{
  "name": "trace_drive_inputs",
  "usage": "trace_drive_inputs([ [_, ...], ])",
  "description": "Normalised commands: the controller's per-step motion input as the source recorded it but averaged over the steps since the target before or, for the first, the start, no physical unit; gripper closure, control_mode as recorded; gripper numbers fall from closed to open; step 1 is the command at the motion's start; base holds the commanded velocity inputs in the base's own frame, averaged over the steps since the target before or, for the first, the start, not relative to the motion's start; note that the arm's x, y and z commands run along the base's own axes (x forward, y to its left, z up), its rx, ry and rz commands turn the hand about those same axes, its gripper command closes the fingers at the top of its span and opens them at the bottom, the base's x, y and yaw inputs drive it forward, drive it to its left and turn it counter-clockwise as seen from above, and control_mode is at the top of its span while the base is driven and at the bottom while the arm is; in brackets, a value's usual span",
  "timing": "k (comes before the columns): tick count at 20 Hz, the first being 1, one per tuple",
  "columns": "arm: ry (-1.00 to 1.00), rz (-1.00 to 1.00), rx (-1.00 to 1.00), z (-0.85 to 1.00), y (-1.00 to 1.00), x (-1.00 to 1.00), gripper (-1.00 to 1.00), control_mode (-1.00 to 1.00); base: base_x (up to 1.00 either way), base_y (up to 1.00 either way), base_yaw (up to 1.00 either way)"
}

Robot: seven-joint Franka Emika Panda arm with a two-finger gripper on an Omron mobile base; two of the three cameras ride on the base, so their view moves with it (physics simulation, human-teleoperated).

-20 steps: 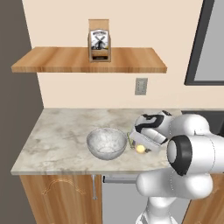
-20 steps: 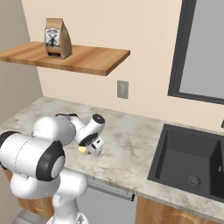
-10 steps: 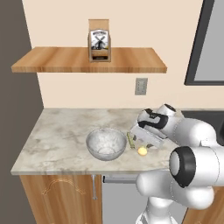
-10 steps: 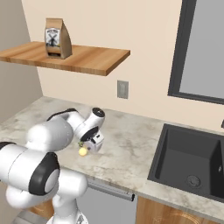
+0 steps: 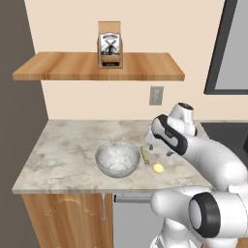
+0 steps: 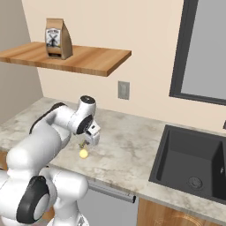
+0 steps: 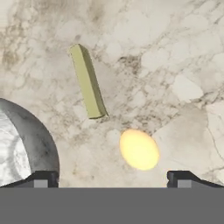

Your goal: Pick the egg and butter from the fridge and place them by the bowl for mixing.

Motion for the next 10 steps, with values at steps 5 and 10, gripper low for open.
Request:
trace_drive_inputs([
  [5,-0.01,0.10,-0.19,0.54,0.14,-0.39,-1.00,-1.00,0.00,0.00,0.00],
  [10,-0.17,0.06,-0.15,0.43,0.09,-0.51,-1.00,-1.00,0.00,0.00,0.00],
])
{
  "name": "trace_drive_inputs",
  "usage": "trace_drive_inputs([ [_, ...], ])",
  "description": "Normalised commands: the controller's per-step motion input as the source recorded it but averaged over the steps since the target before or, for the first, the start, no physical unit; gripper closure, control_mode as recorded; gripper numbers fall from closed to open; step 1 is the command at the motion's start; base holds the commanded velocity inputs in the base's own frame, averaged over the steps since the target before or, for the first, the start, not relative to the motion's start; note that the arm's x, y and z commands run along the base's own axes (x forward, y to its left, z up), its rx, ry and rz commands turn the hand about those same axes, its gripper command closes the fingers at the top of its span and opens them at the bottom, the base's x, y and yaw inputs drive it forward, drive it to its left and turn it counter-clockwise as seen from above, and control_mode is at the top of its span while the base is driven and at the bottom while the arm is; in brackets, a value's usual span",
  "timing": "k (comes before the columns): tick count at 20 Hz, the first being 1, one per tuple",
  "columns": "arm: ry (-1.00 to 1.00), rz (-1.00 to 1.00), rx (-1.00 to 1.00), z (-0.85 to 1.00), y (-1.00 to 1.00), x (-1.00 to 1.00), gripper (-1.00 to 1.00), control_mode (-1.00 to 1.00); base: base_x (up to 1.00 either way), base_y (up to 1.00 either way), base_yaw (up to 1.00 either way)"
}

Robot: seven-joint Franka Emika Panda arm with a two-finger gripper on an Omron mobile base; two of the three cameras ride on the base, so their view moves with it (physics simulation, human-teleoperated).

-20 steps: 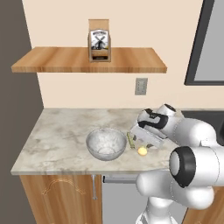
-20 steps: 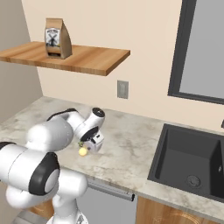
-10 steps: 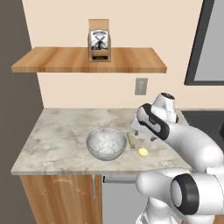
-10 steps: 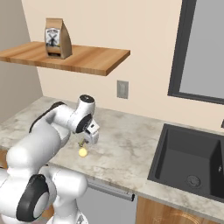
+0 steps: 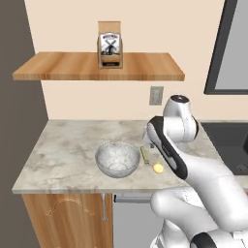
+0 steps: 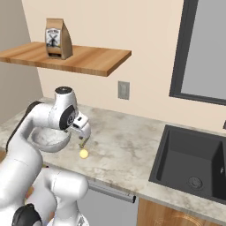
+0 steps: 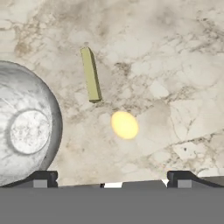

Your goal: Pick the egg and butter from the fridge and place them by the bowl for mixing.

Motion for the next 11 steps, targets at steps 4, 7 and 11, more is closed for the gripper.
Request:
trace_drive_inputs([
  [4,-0.21,0.01,-0.09,0.40,0.10,-0.53,-1.00,-1.00,0.00,0.00,0.00],
  [7,-0.32,0.00,-0.10,0.33,0.12,-0.53,-1.00,-1.00,0.00,0.00,0.00],
  [11,-0.11,0.00,-0.02,0.47,0.10,-0.43,-1.00,-1.00,0.00,0.00,0.00],
])
